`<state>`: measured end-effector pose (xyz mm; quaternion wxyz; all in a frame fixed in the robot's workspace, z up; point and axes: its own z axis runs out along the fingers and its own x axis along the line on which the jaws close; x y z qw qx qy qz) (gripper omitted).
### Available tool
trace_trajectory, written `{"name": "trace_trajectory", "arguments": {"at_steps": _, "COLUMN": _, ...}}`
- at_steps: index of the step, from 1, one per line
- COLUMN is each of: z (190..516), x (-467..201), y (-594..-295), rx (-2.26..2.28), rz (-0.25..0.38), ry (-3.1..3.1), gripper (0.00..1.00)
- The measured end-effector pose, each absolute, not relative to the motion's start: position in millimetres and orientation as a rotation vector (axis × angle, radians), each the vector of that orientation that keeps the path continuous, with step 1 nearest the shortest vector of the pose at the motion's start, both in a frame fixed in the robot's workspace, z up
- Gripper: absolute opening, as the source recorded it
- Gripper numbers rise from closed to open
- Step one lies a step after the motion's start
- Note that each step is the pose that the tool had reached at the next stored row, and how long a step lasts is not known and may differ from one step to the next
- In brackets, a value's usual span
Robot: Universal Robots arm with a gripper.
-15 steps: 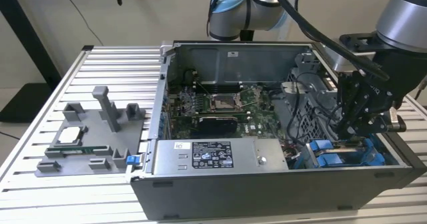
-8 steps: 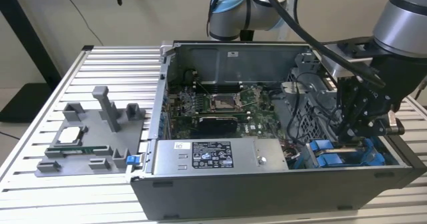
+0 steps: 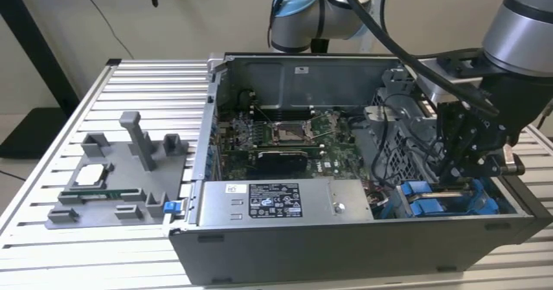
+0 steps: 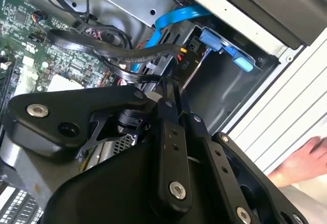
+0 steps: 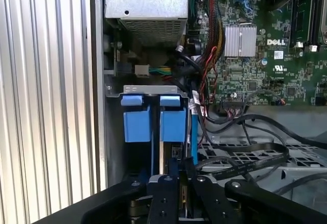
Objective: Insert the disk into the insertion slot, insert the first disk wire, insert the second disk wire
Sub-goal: 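Insert the second disk wire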
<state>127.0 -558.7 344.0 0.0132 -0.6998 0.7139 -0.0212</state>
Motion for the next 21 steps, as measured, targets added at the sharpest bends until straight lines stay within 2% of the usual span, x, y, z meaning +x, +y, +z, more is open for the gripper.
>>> {"name": "trace_trajectory", "arguments": {"at_steps": 13, "z": 336.9, "x": 127.2, "y": -558.7, "rx": -2.181, "rz": -0.068, "ry": 2.221, "gripper": 0.0}}
{"name": "trace_trajectory", "arguments": {"at_steps": 14, "z": 336.9, "x": 127.2, "y": -558.7, "rx": -2.181, "rz": -0.067, "ry": 2.221, "gripper": 1.0}}
{"name": "trace_trajectory", "arguments": {"at_steps": 21, "z": 349.2, "x": 127.2, "y": -558.8, "rx": -2.181, "rz": -0.066, "ry": 2.221, "gripper": 1.0}}
